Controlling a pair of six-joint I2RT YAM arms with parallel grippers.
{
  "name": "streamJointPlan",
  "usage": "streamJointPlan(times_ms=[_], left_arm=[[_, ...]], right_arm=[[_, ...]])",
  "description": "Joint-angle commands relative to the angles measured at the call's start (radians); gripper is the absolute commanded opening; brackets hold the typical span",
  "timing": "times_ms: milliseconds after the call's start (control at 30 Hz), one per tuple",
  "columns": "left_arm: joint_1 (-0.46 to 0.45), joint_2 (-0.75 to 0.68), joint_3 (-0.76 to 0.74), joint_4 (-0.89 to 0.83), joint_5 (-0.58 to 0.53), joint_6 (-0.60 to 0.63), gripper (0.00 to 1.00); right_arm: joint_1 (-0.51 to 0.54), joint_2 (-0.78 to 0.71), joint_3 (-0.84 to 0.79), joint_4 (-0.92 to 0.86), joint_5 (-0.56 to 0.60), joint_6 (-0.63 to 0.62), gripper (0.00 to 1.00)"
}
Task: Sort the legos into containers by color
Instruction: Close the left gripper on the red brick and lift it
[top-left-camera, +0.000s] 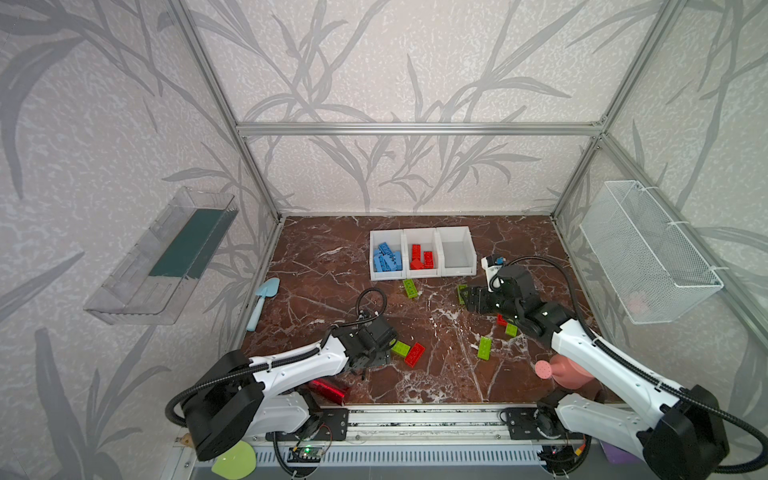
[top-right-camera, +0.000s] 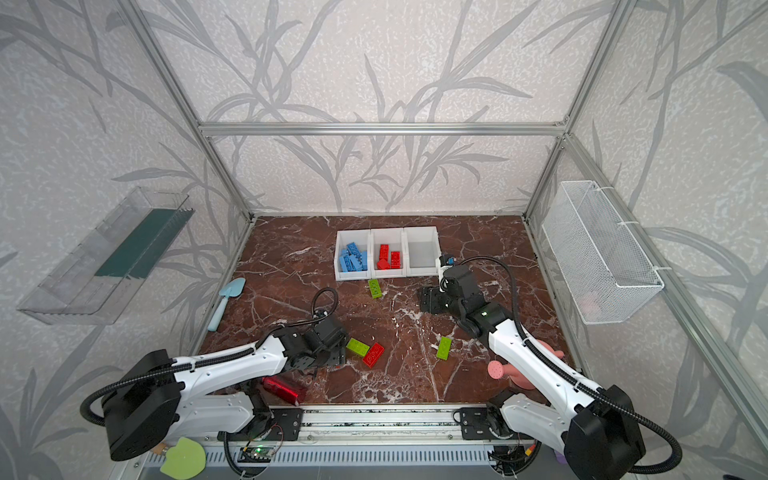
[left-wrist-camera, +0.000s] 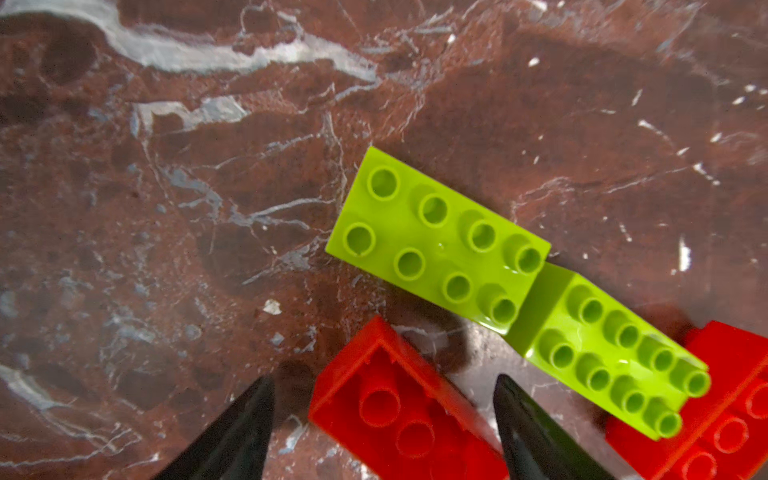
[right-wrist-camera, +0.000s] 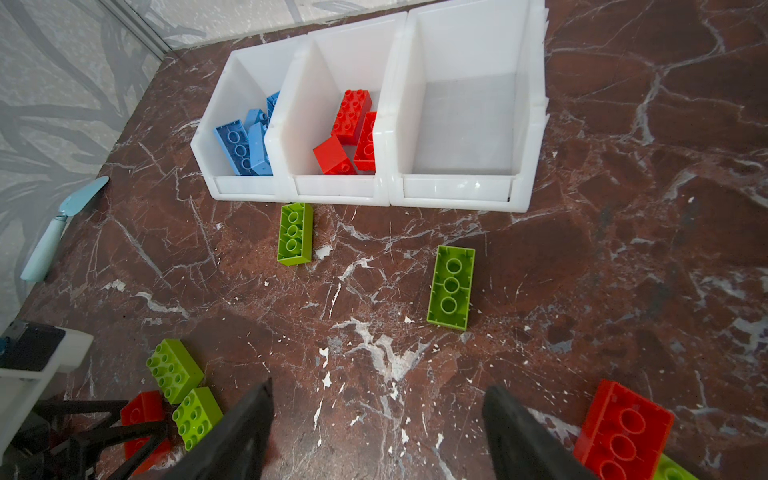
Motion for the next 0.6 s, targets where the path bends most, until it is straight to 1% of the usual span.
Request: streamJointPlan(times_ms=[0, 333, 567], left_arm=[[-0.005, 0.013, 0.002, 0.003, -0.011, -0.017, 0.82], [-0.005, 0.068, 0.031, 0.032, -0.008, -0.013, 0.81], [-0.011, 0.098, 0.050, 0.051, -0.004, -0.013, 0.71]], right_arm=[[-0.003, 0.008, -0.009, 0.015, 0.012, -0.008, 0.81], [-0.003, 0.025, -0.012, 0.027, 0.003, -0.005, 0.81], [-0.003, 0.017, -0.019, 0.026, 0.004, -0.004, 0.81]])
